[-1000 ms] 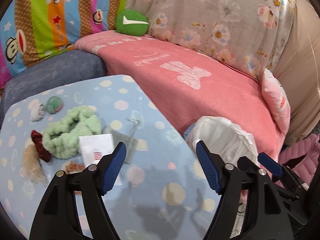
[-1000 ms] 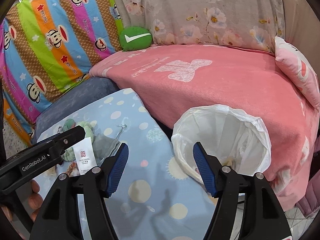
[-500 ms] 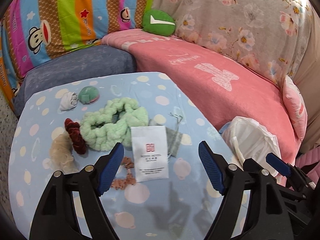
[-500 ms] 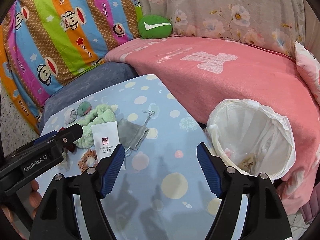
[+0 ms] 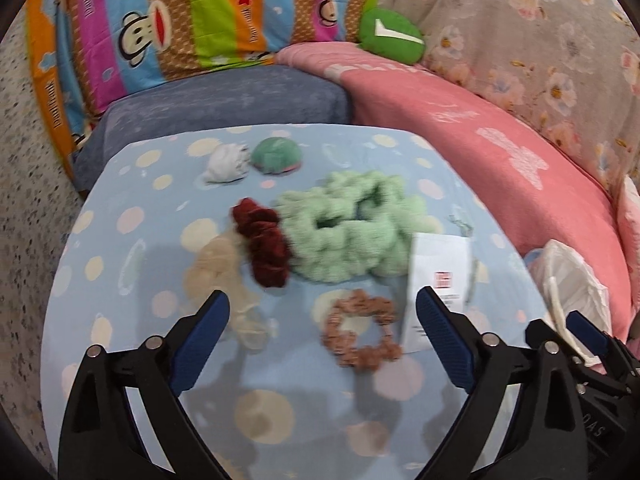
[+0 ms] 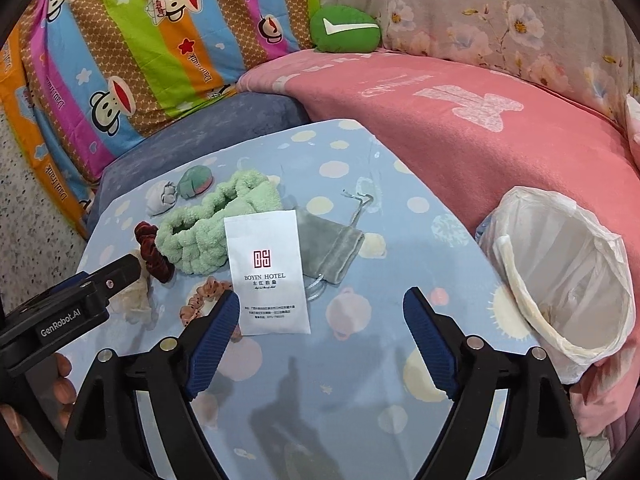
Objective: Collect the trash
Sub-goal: 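Move both tools back to the remaining items on the table, then grasp the beige mesh bath puff with the left tool while the right tool grasps the white BOYIN HOTEL bag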
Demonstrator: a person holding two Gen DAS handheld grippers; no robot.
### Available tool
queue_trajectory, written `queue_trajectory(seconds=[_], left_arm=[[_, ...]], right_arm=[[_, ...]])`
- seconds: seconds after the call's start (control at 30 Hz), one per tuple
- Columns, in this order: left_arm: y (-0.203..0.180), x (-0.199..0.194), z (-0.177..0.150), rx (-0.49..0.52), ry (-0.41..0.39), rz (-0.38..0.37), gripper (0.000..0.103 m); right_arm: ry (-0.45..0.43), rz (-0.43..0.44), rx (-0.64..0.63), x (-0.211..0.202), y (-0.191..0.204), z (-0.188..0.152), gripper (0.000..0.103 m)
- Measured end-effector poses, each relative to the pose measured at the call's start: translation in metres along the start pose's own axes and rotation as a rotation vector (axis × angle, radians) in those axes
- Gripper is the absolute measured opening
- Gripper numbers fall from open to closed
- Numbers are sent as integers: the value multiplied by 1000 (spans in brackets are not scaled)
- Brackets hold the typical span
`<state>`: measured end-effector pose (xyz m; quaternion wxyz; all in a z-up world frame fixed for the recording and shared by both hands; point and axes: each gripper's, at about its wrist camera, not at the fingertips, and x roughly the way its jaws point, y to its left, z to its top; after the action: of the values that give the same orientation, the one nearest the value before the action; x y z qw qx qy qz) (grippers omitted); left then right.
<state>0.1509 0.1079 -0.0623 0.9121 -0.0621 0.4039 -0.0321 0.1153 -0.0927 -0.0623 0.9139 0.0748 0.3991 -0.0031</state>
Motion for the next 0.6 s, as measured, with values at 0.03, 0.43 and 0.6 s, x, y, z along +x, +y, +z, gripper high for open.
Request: queue_trajectory(seconds=[0.03, 0.43, 0.6], left_arm=[[8, 3, -1, -8, 6, 12, 90], [80, 49, 4, -122, 82, 69, 91], [90, 65, 8, -154, 112, 40, 90]], right_arm=[[5, 0, -5, 5, 3, 0, 81], [83, 12, -32, 73, 37, 4, 83], [112, 14, -36, 95, 46, 6, 83]])
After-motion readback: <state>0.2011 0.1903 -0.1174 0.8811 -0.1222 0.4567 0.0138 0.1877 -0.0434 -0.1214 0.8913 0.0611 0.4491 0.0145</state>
